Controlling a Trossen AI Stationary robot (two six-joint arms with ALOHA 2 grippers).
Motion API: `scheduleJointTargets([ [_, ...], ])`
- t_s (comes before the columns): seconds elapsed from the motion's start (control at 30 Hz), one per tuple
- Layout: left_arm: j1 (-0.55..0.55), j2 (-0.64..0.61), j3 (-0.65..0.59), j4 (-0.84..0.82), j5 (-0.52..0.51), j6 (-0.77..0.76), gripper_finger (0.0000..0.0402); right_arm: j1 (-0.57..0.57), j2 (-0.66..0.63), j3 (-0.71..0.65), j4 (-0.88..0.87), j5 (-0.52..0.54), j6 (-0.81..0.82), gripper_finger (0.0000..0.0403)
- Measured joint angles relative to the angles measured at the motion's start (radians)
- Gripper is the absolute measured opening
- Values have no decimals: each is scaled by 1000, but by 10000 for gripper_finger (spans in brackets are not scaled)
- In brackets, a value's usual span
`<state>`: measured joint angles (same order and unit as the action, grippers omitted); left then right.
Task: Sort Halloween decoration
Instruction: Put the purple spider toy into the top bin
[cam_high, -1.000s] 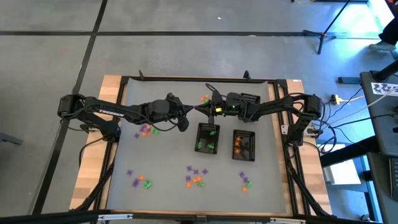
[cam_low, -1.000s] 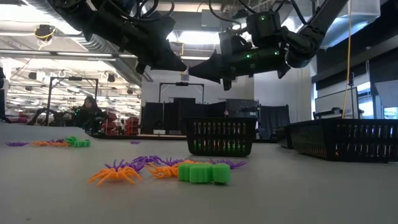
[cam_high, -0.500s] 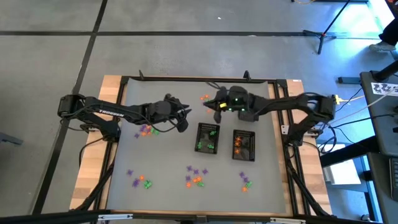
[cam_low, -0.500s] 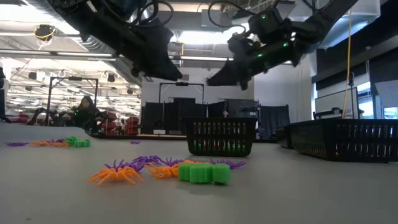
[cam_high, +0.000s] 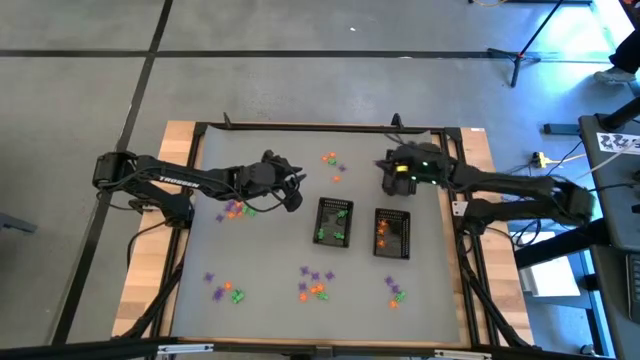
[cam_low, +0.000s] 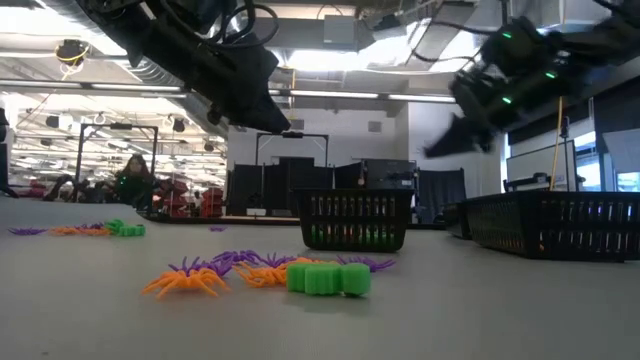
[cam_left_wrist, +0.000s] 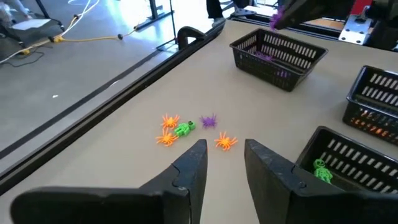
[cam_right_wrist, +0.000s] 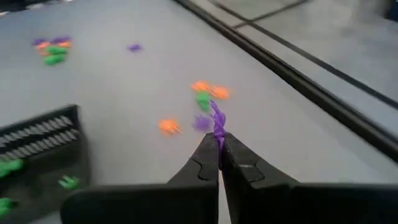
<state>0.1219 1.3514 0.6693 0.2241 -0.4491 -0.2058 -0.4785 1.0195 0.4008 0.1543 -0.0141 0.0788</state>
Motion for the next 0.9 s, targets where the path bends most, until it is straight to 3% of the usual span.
scheduleJointTargets([
  [0.23,0,0,0,4,-40,0,100,-64,-153,-126,-26,11,48,30],
  [0.53,10,0,0,-5,-40,-1,100,-66,-161,-127,-43,87,47,120],
  [0.7,18,0,0,-42,-48,-31,100,-66,-161,-127,-17,101,47,149],
  [0.83,101,0,0,-152,-57,-66,100,-66,-161,-127,13,89,47,151],
  [0.9,174,0,0,-214,-3,-107,100,-66,-161,-127,27,68,47,150],
])
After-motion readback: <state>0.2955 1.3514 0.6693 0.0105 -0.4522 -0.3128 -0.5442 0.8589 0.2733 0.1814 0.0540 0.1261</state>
